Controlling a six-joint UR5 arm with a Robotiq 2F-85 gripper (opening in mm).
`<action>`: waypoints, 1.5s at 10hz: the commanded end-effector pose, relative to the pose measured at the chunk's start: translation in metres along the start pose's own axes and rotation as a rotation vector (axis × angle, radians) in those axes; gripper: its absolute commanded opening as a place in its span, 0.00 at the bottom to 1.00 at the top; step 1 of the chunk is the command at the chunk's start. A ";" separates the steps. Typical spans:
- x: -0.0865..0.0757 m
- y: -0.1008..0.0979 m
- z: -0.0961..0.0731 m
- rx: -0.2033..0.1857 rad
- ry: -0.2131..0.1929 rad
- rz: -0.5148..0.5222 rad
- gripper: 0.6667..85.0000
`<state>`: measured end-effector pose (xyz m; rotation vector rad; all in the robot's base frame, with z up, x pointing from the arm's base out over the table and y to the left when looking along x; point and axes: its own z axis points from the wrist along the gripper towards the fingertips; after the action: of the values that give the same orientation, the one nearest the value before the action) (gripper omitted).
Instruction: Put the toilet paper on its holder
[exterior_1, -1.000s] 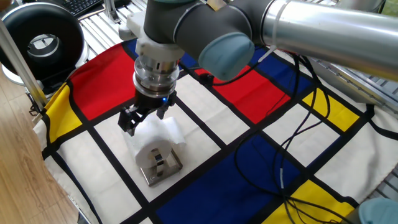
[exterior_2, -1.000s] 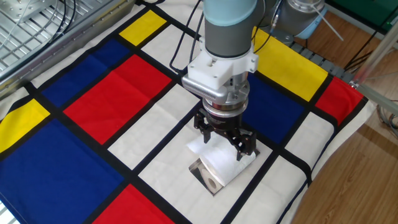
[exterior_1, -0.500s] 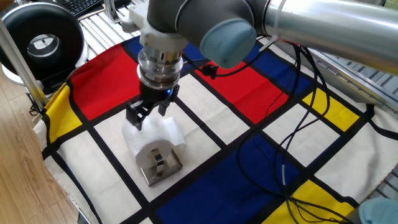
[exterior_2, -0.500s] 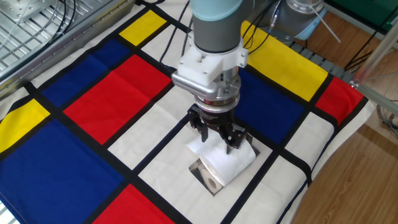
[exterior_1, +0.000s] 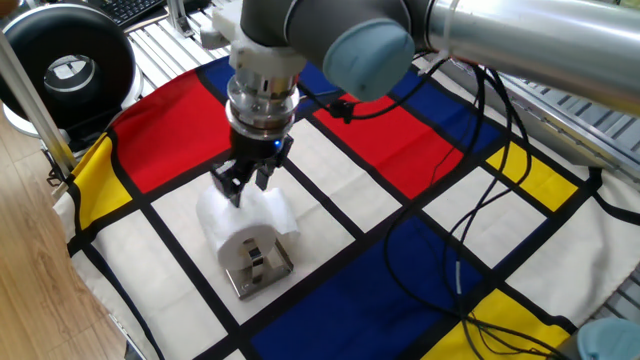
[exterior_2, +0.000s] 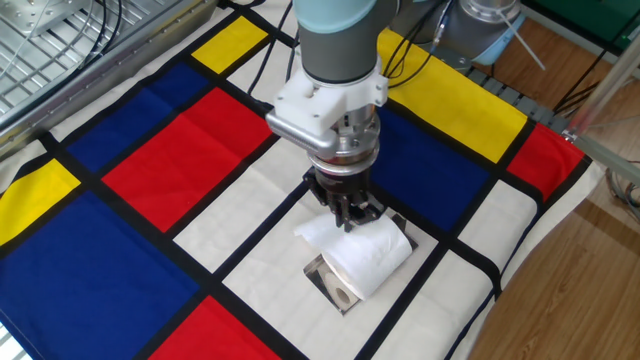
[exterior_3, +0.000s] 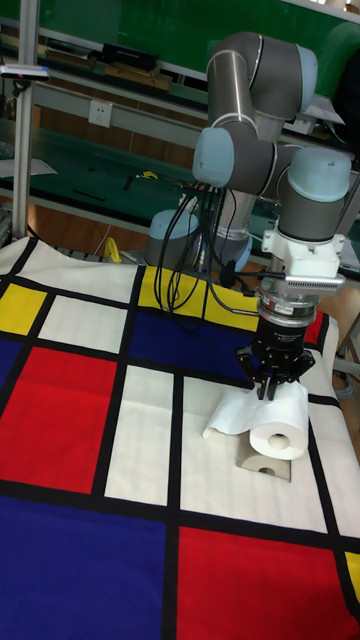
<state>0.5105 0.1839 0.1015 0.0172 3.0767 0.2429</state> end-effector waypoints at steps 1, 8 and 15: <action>0.001 -0.002 -0.002 0.003 0.005 0.052 0.01; -0.002 -0.011 -0.002 0.035 -0.006 0.042 0.01; -0.002 -0.087 -0.003 0.063 0.001 -0.124 0.01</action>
<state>0.5127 0.1254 0.0944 -0.0782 3.0788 0.1338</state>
